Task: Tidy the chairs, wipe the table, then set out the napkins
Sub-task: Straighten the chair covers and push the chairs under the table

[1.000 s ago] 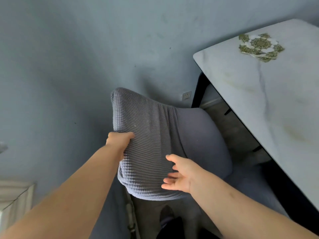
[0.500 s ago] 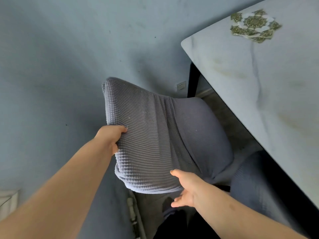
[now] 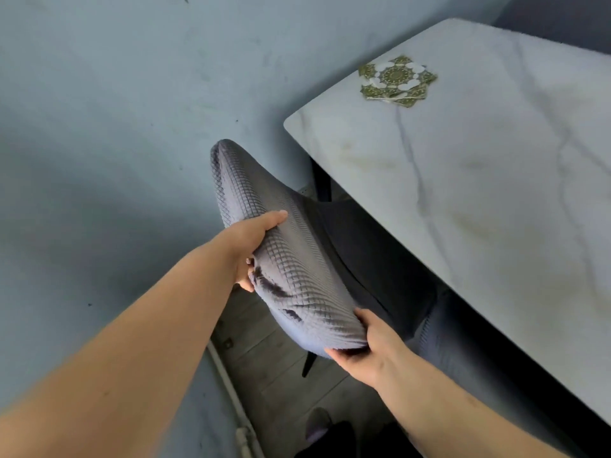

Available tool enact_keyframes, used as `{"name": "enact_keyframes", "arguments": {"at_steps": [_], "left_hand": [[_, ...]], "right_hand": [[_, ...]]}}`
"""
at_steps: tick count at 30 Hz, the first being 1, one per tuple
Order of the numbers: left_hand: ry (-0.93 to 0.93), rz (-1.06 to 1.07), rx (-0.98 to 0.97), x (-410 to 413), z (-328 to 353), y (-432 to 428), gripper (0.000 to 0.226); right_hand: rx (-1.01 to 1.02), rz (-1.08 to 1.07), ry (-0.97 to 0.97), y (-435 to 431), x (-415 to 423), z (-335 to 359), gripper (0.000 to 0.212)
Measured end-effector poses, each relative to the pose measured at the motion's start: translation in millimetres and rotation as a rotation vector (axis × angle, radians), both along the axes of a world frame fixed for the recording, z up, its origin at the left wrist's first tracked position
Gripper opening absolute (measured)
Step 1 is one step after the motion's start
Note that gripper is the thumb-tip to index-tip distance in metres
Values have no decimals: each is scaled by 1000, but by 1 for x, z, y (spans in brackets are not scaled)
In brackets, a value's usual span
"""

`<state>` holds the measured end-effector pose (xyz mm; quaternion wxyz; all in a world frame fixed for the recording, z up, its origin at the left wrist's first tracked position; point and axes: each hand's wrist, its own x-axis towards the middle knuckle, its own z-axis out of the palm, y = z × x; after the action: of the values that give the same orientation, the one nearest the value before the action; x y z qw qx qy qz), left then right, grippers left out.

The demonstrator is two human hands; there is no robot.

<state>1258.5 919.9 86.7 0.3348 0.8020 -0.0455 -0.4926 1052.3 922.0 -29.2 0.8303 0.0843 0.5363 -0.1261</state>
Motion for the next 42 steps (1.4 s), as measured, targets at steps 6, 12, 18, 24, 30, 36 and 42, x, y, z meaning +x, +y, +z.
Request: {"name": "enact_keyframes", "arguments": {"at_steps": [6, 12, 18, 24, 30, 36, 42], "left_hand": [[139, 50, -88, 17, -1, -16, 50], [87, -125, -91, 22, 5, -36, 17], [84, -183, -164, 15, 7, -45, 4], [84, -130, -256, 19, 5, -60, 5], [136, -77, -345, 15, -15, -69, 7], [166, -40, -408, 12, -41, -85, 11], [166, 25, -408, -2, -67, -93, 9]], "right_hand": [[18, -114, -83, 4, 4, 10, 35], [-53, -199, -53, 4, 13, 7, 34], [-144, -145, -29, -8, 10, 6, 29], [-249, -165, 34, -32, 1, 12, 27], [-237, -266, 65, -49, -7, 4, 25], [-199, -311, 41, -66, -10, -14, 27], [-157, -317, 99, -88, -21, -37, 34]]}}
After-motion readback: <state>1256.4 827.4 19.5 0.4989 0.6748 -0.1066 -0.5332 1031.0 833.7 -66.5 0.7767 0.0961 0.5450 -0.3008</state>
